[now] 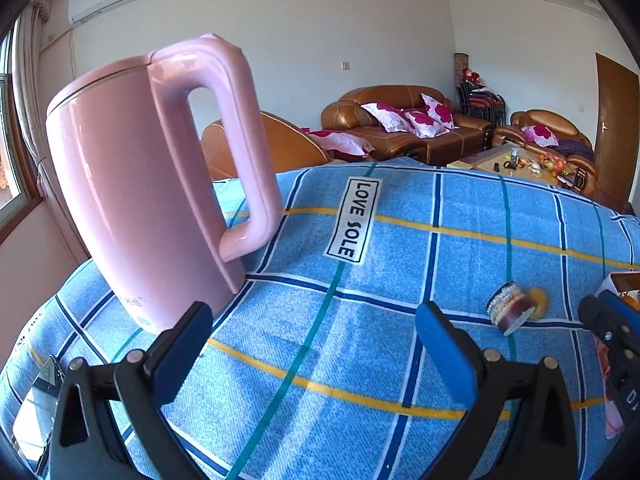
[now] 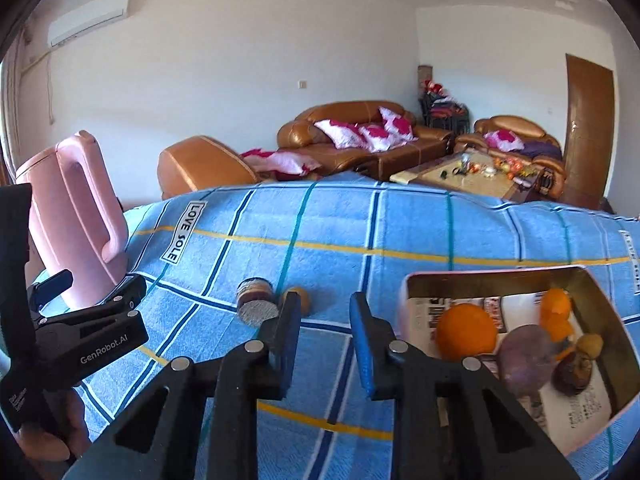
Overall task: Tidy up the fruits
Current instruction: 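Grasp the small brown round fruit with the right tool, then grasp the dark red jar with the left tool while the right tool holds the brown fruit, then carry the jar and brown fruit over the pink tin with both tools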
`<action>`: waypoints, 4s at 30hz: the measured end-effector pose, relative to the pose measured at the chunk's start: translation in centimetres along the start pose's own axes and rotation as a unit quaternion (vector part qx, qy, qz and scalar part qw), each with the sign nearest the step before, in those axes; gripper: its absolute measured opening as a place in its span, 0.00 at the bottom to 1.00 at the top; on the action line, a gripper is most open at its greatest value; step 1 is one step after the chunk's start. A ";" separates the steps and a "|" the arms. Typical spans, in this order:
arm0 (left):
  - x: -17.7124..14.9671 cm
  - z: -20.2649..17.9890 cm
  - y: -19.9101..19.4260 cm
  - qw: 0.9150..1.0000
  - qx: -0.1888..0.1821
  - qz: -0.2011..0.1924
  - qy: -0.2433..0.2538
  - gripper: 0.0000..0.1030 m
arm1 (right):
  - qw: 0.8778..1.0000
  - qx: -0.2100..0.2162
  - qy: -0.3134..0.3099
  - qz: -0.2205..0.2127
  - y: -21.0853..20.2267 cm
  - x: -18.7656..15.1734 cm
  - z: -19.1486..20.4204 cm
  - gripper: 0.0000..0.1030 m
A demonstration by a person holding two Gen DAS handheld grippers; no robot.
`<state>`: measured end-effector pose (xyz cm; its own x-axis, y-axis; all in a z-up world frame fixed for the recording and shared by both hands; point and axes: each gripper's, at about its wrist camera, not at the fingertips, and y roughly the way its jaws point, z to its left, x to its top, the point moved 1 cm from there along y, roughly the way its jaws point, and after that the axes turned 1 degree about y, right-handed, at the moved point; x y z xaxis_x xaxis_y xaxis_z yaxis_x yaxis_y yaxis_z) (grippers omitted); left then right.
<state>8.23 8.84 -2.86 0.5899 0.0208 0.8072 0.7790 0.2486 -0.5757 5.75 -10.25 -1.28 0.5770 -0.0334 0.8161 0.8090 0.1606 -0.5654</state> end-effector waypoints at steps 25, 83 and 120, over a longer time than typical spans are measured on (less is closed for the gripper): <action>-0.1 -0.6 1.6 0.999 -0.035 0.030 0.015 1.00 | 0.997 0.029 0.018 0.071 4.5 0.8 0.8 0.26; -0.9 -8.3 -3.3 0.992 -0.108 -0.014 0.071 0.30 | 0.996 -0.037 -0.004 -0.086 -6.2 -2.4 -2.2 0.26; -3.9 -12.1 -8.7 0.984 -0.155 -0.025 0.087 0.31 | 0.989 -0.108 -0.002 -0.104 -11.2 -4.3 -7.7 0.26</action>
<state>1.70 -5.18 -2.56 0.5561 -0.1565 0.8163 0.8192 -0.0626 -0.5701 -4.93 -19.52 0.58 0.3948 -0.0389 0.9179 0.9157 -0.0642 -0.3966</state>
